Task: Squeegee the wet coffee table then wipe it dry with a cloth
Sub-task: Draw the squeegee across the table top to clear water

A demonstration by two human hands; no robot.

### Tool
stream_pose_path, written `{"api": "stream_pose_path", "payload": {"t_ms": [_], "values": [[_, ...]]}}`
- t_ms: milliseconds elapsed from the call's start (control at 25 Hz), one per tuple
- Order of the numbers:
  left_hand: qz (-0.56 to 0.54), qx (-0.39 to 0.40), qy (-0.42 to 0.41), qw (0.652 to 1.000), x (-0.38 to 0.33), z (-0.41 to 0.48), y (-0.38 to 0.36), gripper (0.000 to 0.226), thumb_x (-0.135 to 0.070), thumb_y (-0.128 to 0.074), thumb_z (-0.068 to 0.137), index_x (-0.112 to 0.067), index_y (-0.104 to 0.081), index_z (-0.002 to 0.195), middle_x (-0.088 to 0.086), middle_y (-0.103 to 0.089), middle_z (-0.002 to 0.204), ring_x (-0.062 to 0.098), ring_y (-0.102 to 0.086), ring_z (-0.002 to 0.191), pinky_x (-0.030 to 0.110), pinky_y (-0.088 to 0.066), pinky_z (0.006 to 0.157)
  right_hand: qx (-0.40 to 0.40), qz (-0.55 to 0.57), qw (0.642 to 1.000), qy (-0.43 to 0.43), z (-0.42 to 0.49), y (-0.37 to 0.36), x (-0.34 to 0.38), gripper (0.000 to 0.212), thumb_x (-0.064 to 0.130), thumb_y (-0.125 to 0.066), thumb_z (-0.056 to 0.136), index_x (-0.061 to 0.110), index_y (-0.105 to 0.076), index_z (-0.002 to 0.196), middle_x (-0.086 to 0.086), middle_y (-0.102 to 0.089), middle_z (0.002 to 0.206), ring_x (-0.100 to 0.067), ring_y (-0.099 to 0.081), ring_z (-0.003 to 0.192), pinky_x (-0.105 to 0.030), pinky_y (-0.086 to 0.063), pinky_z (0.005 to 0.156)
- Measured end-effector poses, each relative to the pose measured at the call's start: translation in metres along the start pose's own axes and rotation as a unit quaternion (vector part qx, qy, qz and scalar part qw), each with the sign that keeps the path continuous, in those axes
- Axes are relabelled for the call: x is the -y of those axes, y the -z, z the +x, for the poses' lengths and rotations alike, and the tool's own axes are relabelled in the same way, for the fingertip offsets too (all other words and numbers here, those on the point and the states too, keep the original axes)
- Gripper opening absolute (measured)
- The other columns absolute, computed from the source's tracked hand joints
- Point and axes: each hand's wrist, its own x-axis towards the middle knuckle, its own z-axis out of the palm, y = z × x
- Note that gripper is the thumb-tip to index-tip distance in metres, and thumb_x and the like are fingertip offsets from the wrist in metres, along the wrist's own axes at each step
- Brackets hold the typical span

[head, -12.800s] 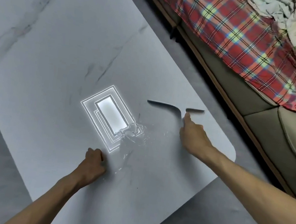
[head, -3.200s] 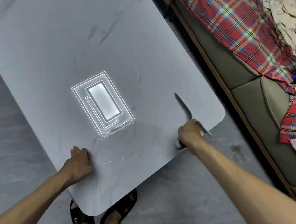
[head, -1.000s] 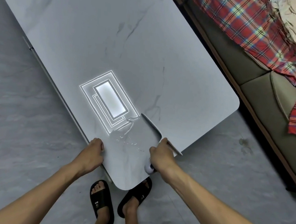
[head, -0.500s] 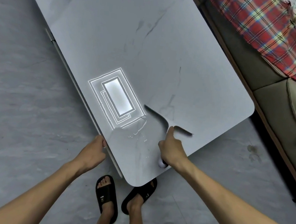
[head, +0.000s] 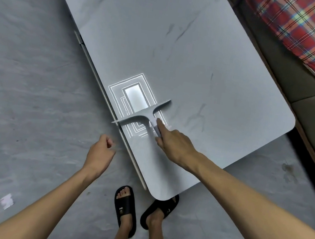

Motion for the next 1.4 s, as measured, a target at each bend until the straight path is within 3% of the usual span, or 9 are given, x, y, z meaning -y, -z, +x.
{"api": "stream_pose_path", "payload": {"t_ms": [80,160,360,480,640,800,960,1200,1400], "values": [[0.008,-0.017,0.002,1.000,0.006,0.002,0.007,0.013,-0.002,-0.051,0.083,-0.013,-0.047,0.090,0.002,-0.058,0.100,0.023,-0.055,0.088,0.023,-0.039,0.062,0.005,-0.035,0.999,0.038,0.011,-0.015,0.011,0.054,0.033,-0.033,0.103,0.025,-0.012,0.152,-0.015,-0.063,0.098,-0.028,-0.044,0.073,-0.034,-0.033,0.065],[0.019,-0.012,0.001,1.000,0.010,0.004,0.010,0.014,-0.004,-0.051,0.083,-0.013,-0.046,0.092,0.004,-0.057,0.093,0.020,-0.052,0.074,0.025,-0.037,0.056,-0.008,-0.059,0.997,0.043,0.009,-0.027,0.007,0.052,0.032,-0.031,0.103,0.028,-0.013,0.152,-0.012,-0.063,0.091,-0.030,-0.047,0.069,-0.034,-0.034,0.062],[0.078,0.086,-0.009,0.993,0.003,-0.001,-0.002,0.018,-0.009,-0.051,0.084,-0.019,-0.042,0.095,-0.001,-0.045,0.067,0.014,-0.038,0.051,0.027,-0.028,0.045,-0.023,-0.091,0.996,-0.002,-0.030,-0.032,-0.041,0.053,0.031,-0.028,0.102,0.035,-0.012,0.152,-0.007,-0.065,0.091,-0.033,-0.058,0.075,-0.034,-0.035,0.059],[0.088,0.155,-0.020,0.984,-0.011,-0.006,-0.020,0.019,-0.007,-0.050,0.079,-0.018,-0.043,0.093,-0.001,-0.045,0.069,0.014,-0.038,0.056,0.027,-0.027,0.047,-0.008,-0.081,0.996,-0.026,-0.064,-0.033,-0.063,0.054,0.029,-0.029,0.102,0.035,-0.010,0.153,-0.004,-0.064,0.085,-0.031,-0.059,0.075,-0.034,-0.036,0.059],[0.096,0.201,-0.009,0.975,-0.024,-0.008,-0.046,0.022,-0.001,-0.050,0.078,-0.015,-0.042,0.093,0.003,-0.047,0.087,0.016,-0.040,0.067,0.028,-0.031,0.054,-0.008,-0.055,0.998,-0.042,-0.094,-0.035,-0.080,0.057,0.030,-0.032,0.101,0.035,-0.010,0.153,-0.002,-0.065,0.086,-0.029,-0.061,0.079,-0.037,-0.046,0.063],[0.087,0.182,-0.002,0.979,-0.031,-0.010,-0.065,0.020,-0.001,-0.047,0.080,-0.015,-0.041,0.093,0.006,-0.046,0.089,0.017,-0.041,0.068,0.028,-0.029,0.053,-0.039,-0.081,0.996,-0.010,-0.097,-0.036,-0.078,0.057,0.031,-0.033,0.101,0.037,-0.010,0.152,0.001,-0.058,0.078,-0.027,-0.057,0.069,-0.034,-0.041,0.057],[0.065,0.135,0.024,0.988,-0.031,-0.006,-0.064,0.023,0.001,-0.044,0.080,-0.014,-0.042,0.097,0.007,-0.051,0.078,0.018,-0.043,0.060,0.028,-0.030,0.049,-0.022,-0.126,0.989,0.069,-0.079,-0.048,-0.056,0.053,0.032,-0.032,0.102,0.039,-0.013,0.151,-0.002,-0.060,0.087,-0.028,-0.056,0.070,-0.032,-0.033,0.057],[0.090,0.168,0.025,0.981,-0.025,-0.009,-0.062,0.024,0.001,-0.044,0.080,-0.014,-0.041,0.098,0.007,-0.048,0.074,0.018,-0.041,0.057,0.028,-0.030,0.049,0.003,-0.152,0.988,0.035,-0.100,-0.050,-0.082,0.054,0.027,-0.034,0.101,0.039,-0.015,0.150,-0.002,-0.057,0.082,-0.029,-0.058,0.072,-0.033,-0.036,0.057],[0.054,0.149,0.002,0.987,-0.037,-0.018,-0.062,0.021,-0.003,-0.044,0.083,-0.015,-0.044,0.100,0.008,-0.053,0.084,0.018,-0.044,0.061,0.027,-0.032,0.051,-0.045,-0.176,0.983,0.041,-0.131,-0.039,-0.094,0.054,0.029,-0.033,0.101,0.041,-0.014,0.150,0.002,-0.044,0.071,-0.027,-0.042,0.055,-0.033,-0.026,0.051]]}}
